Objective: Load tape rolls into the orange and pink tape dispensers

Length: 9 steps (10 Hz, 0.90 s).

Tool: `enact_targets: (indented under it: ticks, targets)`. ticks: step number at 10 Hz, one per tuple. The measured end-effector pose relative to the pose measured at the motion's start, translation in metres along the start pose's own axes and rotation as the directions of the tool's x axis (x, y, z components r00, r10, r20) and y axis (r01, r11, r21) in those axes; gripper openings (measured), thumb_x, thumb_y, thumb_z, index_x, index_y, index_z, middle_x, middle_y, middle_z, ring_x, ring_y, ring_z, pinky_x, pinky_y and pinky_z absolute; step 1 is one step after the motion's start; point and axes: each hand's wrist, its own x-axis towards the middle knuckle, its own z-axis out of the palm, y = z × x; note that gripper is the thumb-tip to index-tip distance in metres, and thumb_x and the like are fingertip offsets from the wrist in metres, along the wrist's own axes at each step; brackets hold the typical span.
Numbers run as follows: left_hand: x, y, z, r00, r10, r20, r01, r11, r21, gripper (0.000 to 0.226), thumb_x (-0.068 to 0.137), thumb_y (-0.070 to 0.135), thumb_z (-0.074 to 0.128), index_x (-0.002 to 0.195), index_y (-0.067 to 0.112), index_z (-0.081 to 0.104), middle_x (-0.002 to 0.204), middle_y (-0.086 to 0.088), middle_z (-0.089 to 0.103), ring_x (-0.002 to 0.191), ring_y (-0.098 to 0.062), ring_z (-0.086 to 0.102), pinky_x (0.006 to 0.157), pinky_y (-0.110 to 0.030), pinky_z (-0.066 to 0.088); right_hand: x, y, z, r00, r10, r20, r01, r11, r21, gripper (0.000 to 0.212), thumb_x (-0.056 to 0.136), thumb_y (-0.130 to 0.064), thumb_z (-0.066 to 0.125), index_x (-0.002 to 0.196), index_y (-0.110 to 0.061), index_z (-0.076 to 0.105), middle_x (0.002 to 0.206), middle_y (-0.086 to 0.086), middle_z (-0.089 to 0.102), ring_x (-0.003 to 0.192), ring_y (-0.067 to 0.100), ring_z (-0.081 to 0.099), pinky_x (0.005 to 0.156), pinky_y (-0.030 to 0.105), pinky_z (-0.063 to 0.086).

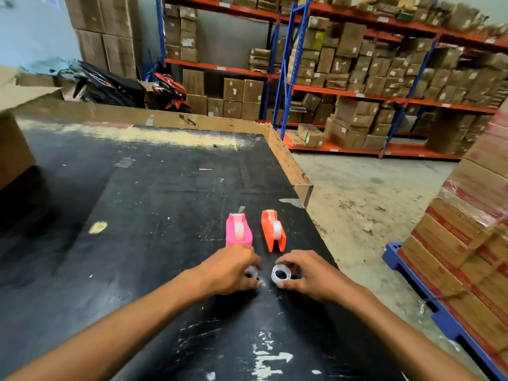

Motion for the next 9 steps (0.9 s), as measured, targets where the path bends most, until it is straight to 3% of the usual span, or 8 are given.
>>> enact_targets:
  ticks: [2,3,4,6,9]
  targets:
    - [-0.053,-0.058,-0.017,0.973,-0.225,-0.046,0.228,0.970,0.083,0.024,0.080,0.034,0.061,0.095,0.015,0.065,0.103,-0.006,0.063,0.099,-0.025,0.059,0.077,-0.036,0.050,0.055,-0.060,0.027,0.977,-0.210,0.040,0.210,0.978,0.002,0.023,0.077,-0.034,0.067,0.097,-0.023,0.063,0.098,-0.001,0.065,0.090,0.017,0.060,0.080,0.043,0.052]
    - [-0.068,-0.078,-0.026,0.934,-0.343,-0.103,0.352,0.933,0.078,0.025,0.081,0.029,0.060,0.101,0.013,0.063,0.108,-0.010,0.062,0.104,-0.029,0.059,0.080,-0.036,0.047,0.083,-0.087,0.036,0.960,-0.278,0.018,0.278,0.953,-0.124,0.031,0.079,-0.033,0.066,0.107,-0.021,0.063,0.110,0.003,0.057,0.102,0.022,0.052,0.084,0.034,0.043]
    - [-0.068,-0.092,-0.032,0.896,-0.419,-0.146,0.426,0.905,0.018,0.041,0.083,0.022,0.058,0.123,0.011,0.055,0.119,-0.012,0.061,0.113,-0.030,0.056,0.087,-0.034,0.044,0.107,-0.102,0.041,0.947,-0.318,0.035,0.312,0.896,-0.316,0.036,0.081,-0.035,0.064,0.113,-0.018,0.063,0.120,0.006,0.054,0.114,0.026,0.044,0.093,0.035,0.030]
    - [-0.057,-0.103,-0.033,0.881,-0.468,-0.073,0.465,0.884,-0.046,0.052,0.075,0.018,0.058,0.127,0.020,0.055,0.121,-0.007,0.066,0.112,-0.030,0.060,0.089,-0.038,0.052,0.126,-0.102,0.048,0.964,-0.256,0.071,0.262,0.867,-0.425,0.036,0.079,-0.042,0.062,0.107,-0.019,0.065,0.121,0.007,0.055,0.120,0.028,0.040,0.099,0.039,0.024]
    - [-0.060,-0.087,-0.038,0.884,-0.461,-0.075,0.462,0.887,0.001,0.061,0.081,0.029,0.062,0.138,0.022,0.043,0.132,-0.006,0.051,0.127,-0.025,0.045,0.097,-0.035,0.042,0.112,-0.098,0.037,0.962,-0.274,0.001,0.264,0.925,-0.272,0.043,0.080,-0.041,0.064,0.119,-0.023,0.060,0.131,0.003,0.050,0.130,0.020,0.034,0.099,0.029,0.009]
